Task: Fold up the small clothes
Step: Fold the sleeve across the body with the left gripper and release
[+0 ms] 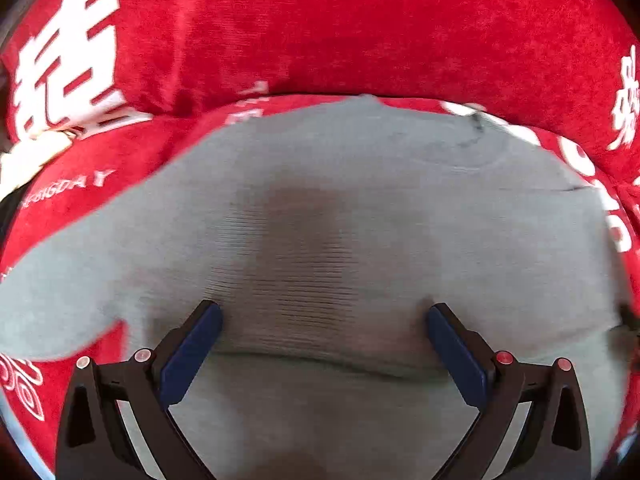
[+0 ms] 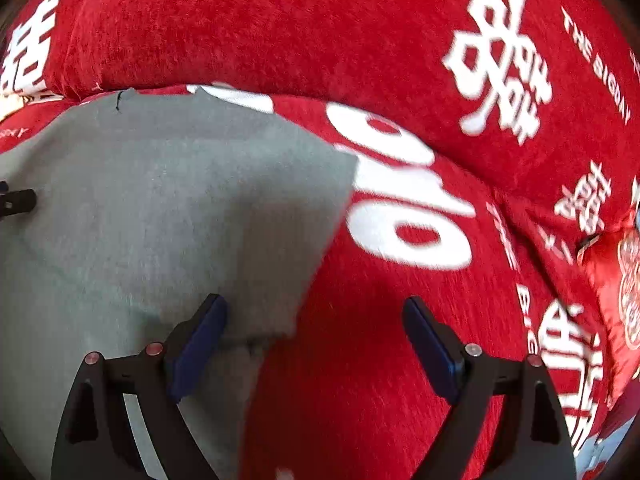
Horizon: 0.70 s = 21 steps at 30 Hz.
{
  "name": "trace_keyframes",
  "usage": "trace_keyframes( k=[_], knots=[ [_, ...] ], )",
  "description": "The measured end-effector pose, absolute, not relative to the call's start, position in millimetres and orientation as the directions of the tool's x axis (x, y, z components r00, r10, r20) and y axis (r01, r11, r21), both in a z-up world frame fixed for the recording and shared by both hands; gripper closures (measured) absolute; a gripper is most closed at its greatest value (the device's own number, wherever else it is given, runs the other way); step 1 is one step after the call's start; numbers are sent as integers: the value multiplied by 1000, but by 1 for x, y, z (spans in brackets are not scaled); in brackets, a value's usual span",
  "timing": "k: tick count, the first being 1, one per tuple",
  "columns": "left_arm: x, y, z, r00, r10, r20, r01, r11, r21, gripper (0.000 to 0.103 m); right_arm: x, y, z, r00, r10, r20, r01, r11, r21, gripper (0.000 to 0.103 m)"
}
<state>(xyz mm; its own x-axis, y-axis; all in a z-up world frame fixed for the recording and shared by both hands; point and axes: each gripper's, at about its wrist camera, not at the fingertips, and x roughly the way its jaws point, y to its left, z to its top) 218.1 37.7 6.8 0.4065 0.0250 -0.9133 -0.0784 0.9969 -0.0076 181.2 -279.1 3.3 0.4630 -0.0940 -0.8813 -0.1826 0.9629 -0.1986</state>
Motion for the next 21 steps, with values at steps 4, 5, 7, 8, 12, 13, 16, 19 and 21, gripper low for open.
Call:
trace_keyframes(
  k=[4,5,7,8,12,13,16,19,21],
  knots=[
    [216,74,17,376,-9,-927,-238,966,-106,0,183,-290,29,490,-99,-866,-151,969,-196,12],
    [216,76,22,394,-16,-919,-249,961,-124,0,182,-287,36,508,-87,-857,-156,969,-190,12],
    [212,63,31,425,-78,-902,-217,959,-185,0,188,-274,42,517,-52,-854,-169,972,-162,12],
    [213,56,30,427,-98,-899,-196,960,-198,0,194,-264,41,519,-34,-854,-182,972,-149,12],
    [215,25,14,382,-78,-921,-112,985,-129,0,220,-223,13,432,84,-898,-257,966,-33,12],
    [214,24,11,383,-32,-923,-108,991,-79,0,228,-215,-2,387,85,-918,-261,965,-21,12],
    [210,35,10,404,64,-912,-109,994,21,0,235,-216,-12,400,48,-915,-209,977,-40,6],
    [210,72,9,366,23,-930,-231,971,-67,0,235,-232,0,396,41,-917,-94,996,4,6],
    [208,82,14,391,-12,-920,-289,948,-135,0,232,-233,6,426,28,-904,-75,997,-5,6]
  ],
)
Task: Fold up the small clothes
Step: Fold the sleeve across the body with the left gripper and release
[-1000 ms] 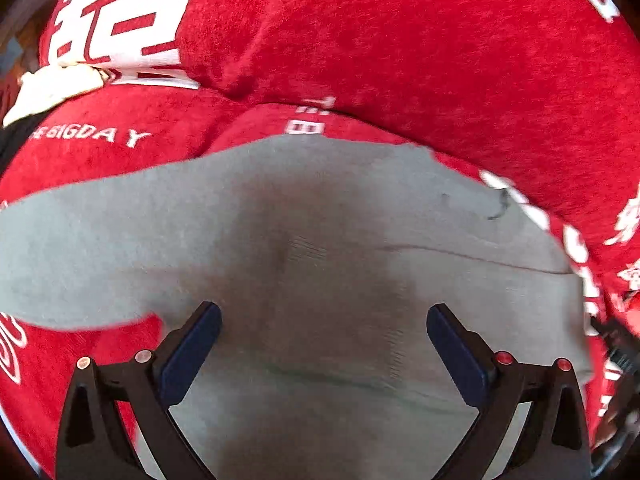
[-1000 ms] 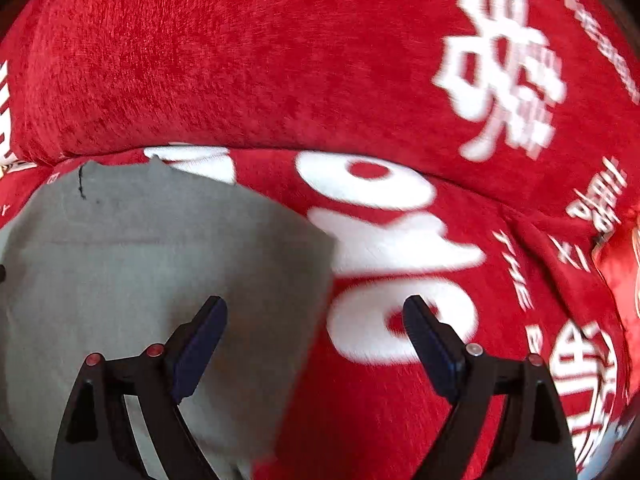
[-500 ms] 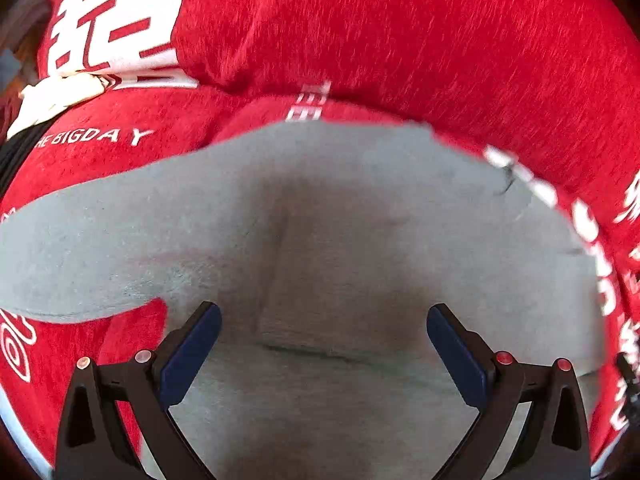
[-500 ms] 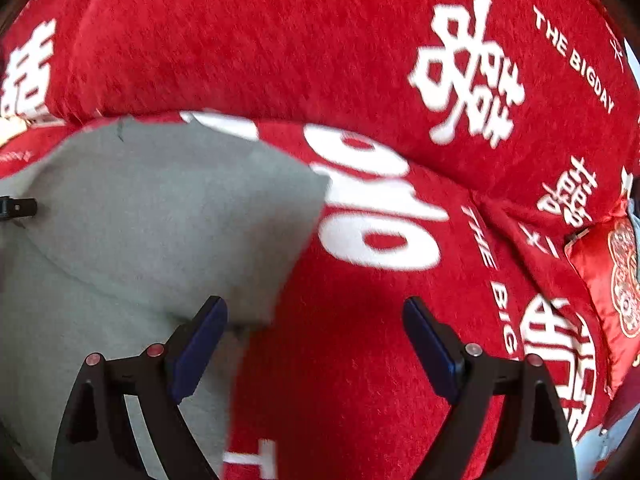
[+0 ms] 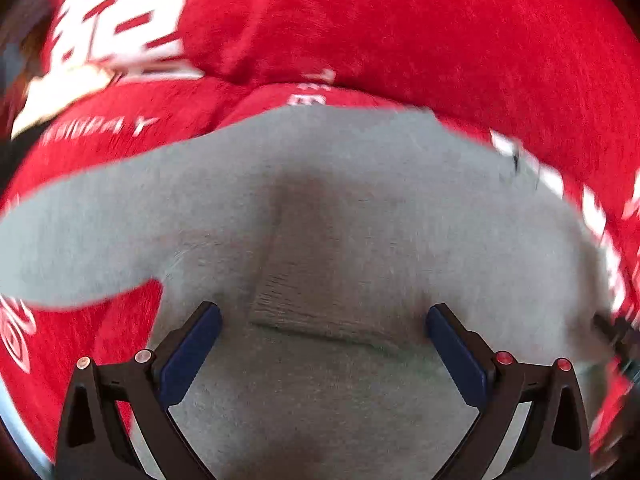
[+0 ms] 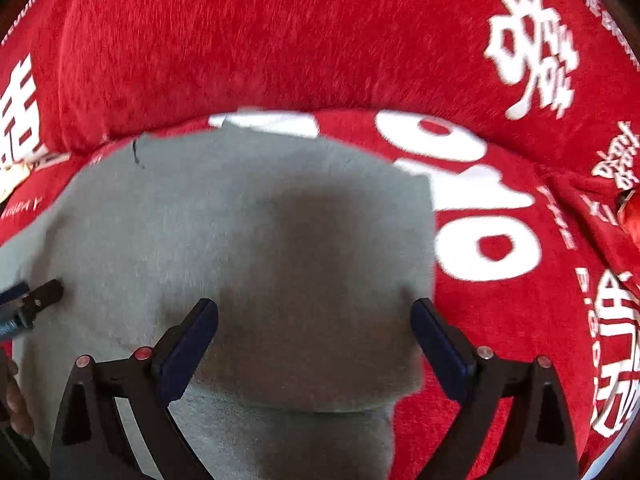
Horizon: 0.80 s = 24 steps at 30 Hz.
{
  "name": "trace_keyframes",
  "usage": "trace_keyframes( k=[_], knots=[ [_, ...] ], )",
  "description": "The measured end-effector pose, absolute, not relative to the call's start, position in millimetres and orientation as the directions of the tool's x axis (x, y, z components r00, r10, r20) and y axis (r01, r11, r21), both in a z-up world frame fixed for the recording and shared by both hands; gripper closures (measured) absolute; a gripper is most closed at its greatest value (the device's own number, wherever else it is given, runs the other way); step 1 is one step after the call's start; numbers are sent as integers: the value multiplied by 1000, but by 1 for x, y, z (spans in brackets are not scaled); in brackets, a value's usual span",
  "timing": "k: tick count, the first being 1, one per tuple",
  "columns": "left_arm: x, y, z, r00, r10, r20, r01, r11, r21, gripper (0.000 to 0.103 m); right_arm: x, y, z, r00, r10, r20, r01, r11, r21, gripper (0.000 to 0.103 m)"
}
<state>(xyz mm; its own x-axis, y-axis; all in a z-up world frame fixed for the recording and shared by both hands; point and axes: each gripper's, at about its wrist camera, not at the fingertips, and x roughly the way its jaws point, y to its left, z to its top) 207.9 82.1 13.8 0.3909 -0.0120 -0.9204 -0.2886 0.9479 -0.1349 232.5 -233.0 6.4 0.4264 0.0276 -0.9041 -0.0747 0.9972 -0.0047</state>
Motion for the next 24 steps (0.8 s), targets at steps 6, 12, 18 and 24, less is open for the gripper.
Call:
trace_keyframes(
  k=[6,12,18,24],
  knots=[
    [214,46,14,422,-76,-903,-156,976,-155,0,234,-192,-16,381,-4,-925,-153,986,-67,2],
    [205,71,9,383,66,-921,-231,973,-26,0,223,-170,1,420,-14,-907,-187,977,-101,2],
    [150,92,23,414,-3,-910,-271,954,-127,0,184,-160,4,440,-25,-898,-169,980,-110,3],
    [86,69,14,416,35,-909,-132,991,-23,0,121,-161,-4,391,43,-919,-247,967,-60,3]
  ],
)
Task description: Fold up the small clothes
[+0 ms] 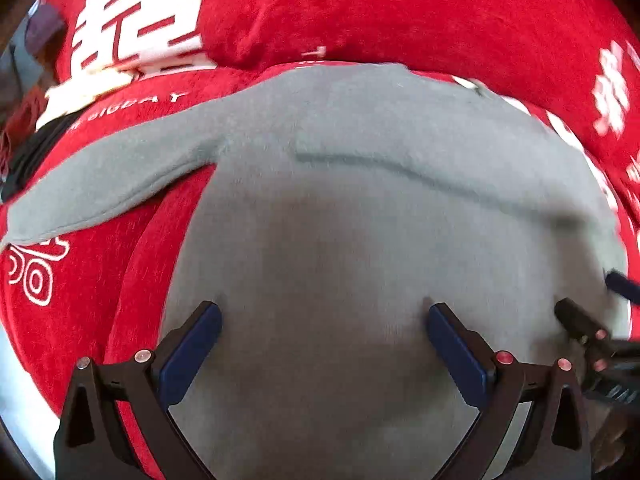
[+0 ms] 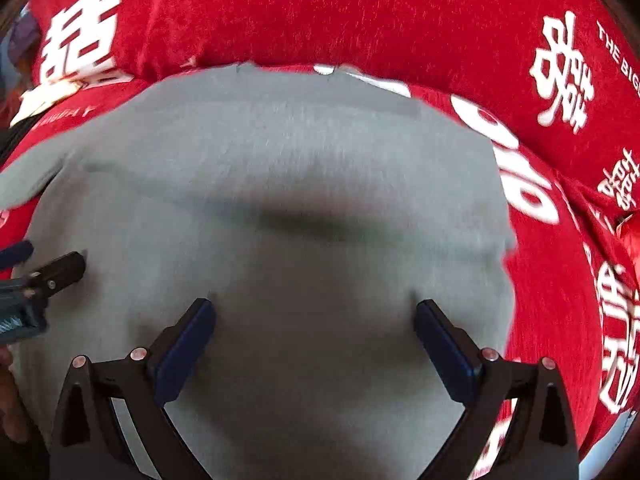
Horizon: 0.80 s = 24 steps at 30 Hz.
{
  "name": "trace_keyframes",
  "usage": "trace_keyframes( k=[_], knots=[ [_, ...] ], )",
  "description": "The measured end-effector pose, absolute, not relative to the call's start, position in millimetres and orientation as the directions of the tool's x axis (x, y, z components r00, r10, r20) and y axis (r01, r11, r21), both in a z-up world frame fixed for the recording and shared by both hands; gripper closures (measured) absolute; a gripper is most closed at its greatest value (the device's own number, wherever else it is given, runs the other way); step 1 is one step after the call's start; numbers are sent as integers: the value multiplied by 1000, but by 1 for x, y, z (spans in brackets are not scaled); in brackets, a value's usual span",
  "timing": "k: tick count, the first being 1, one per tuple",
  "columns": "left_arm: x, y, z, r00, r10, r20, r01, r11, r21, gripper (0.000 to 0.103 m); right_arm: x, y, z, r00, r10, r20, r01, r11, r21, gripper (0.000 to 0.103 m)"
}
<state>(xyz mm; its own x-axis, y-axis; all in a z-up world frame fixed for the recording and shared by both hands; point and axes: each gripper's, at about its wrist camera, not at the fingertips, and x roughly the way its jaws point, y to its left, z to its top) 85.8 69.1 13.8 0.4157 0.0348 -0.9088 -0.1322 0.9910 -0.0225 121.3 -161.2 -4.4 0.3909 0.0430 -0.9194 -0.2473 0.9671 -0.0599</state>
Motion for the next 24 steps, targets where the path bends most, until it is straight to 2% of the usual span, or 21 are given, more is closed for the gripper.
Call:
trace_keyframes(
  k=[3,7,11,13,16,20,24],
  knots=[
    [60,75,15,414,4,-910,-115,992,-49,0,89,-184,-1,350,94,-932,-272,962,-5,2],
    [39,80,14,401,-8,-916,-116,992,-59,0,44,-206,-1,318,91,-944,-347,938,-26,1],
    [29,76,12,378,0,-926,-116,992,-48,0,-2,-207,-7,291,51,-955,-451,888,-90,1],
    [24,76,13,358,-13,-934,-100,994,-52,0,-20,-197,-13,281,-11,-960,-532,830,-165,1],
    [26,94,25,354,-63,-933,-94,990,-103,0,-31,-184,-10,286,-74,-955,-596,767,-238,1],
    [47,161,35,417,-43,-908,-281,944,-173,0,-16,-172,18,345,-28,-938,-566,791,-232,1],
    [67,257,19,489,-107,-866,-529,752,-392,0,5,-156,31,365,-7,-931,-539,814,-218,1]
  ],
)
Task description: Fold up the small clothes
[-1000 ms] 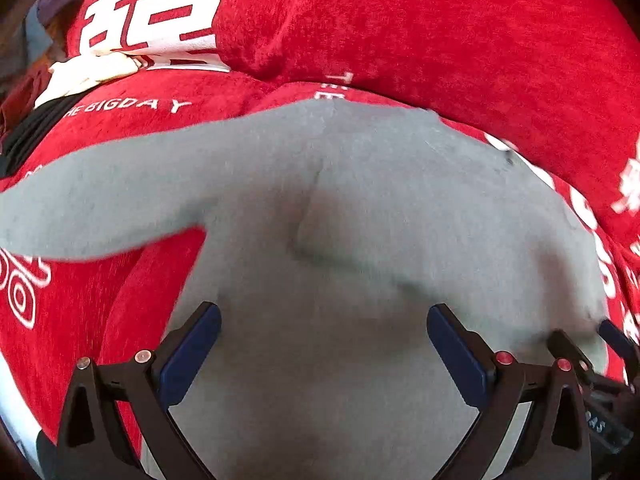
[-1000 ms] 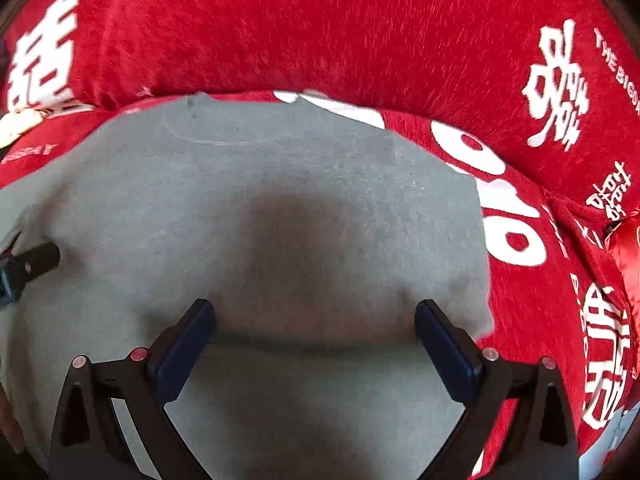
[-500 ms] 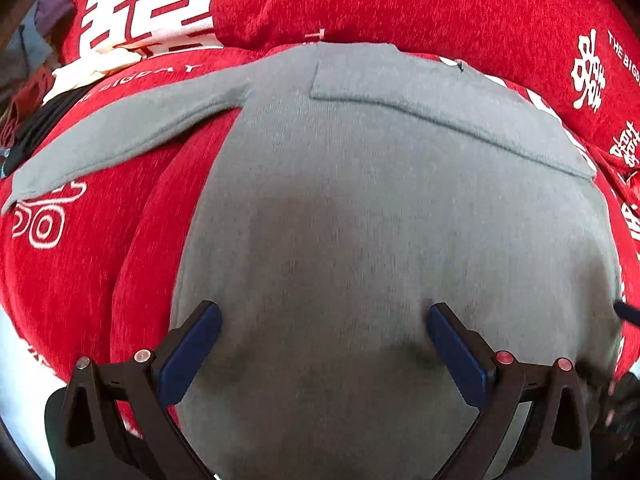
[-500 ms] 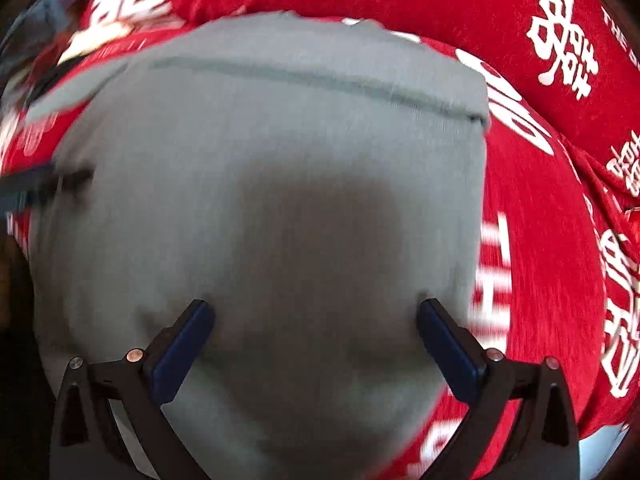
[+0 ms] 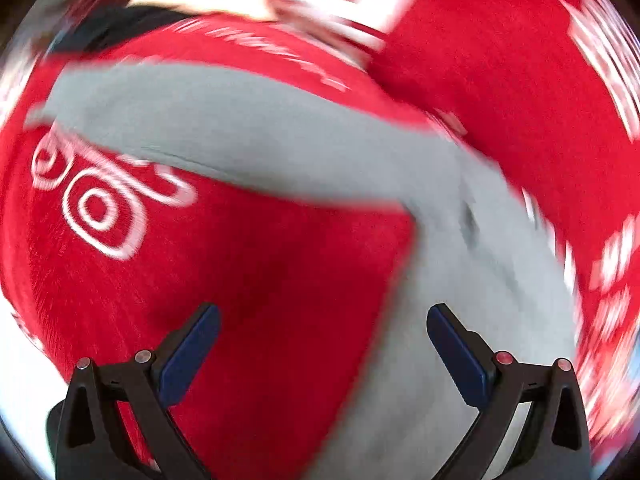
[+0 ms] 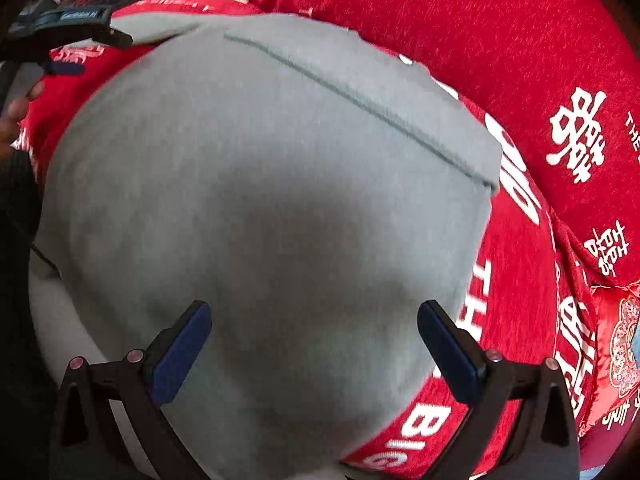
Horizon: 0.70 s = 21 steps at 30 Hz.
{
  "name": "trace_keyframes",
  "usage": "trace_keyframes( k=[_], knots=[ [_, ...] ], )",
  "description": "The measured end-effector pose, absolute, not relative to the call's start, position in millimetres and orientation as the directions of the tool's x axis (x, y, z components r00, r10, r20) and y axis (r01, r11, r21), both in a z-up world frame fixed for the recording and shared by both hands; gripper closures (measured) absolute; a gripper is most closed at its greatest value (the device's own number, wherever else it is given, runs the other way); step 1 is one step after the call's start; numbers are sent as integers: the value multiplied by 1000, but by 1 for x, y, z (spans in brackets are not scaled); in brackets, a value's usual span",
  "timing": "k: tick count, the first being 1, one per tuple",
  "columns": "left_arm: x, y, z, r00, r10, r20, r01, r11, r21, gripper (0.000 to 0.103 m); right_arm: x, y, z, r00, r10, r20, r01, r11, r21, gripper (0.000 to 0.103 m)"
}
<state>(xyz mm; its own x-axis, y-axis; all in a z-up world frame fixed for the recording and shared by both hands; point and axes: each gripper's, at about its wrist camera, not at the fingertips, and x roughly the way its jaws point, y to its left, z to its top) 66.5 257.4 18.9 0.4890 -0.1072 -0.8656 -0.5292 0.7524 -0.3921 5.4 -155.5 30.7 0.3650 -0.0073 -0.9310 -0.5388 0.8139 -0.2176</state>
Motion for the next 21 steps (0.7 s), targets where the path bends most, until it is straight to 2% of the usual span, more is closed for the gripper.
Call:
trace_keyframes(
  k=[3,5,10,16,21],
  knots=[
    [60,309,5,595,-150,-789,-594,579,-558,0,10,-139,32,366,-9,-931,-538,814,-219,1],
    [49,338,-3,712,-192,-675,-548,448,-706,0,10,-129,32,365,-7,-931,-547,808,-221,1],
    [36,385,-14,840,-176,-513,-463,261,-847,0,13,-108,30,356,-17,-934,-572,787,-232,1],
    [22,441,-16,889,-38,-456,-447,142,-883,0,19,-88,35,356,-19,-934,-594,767,-242,1],
    [36,477,-10,860,20,-510,-504,187,-843,1,29,-72,34,355,-10,-935,-623,743,-245,1]
  ],
)
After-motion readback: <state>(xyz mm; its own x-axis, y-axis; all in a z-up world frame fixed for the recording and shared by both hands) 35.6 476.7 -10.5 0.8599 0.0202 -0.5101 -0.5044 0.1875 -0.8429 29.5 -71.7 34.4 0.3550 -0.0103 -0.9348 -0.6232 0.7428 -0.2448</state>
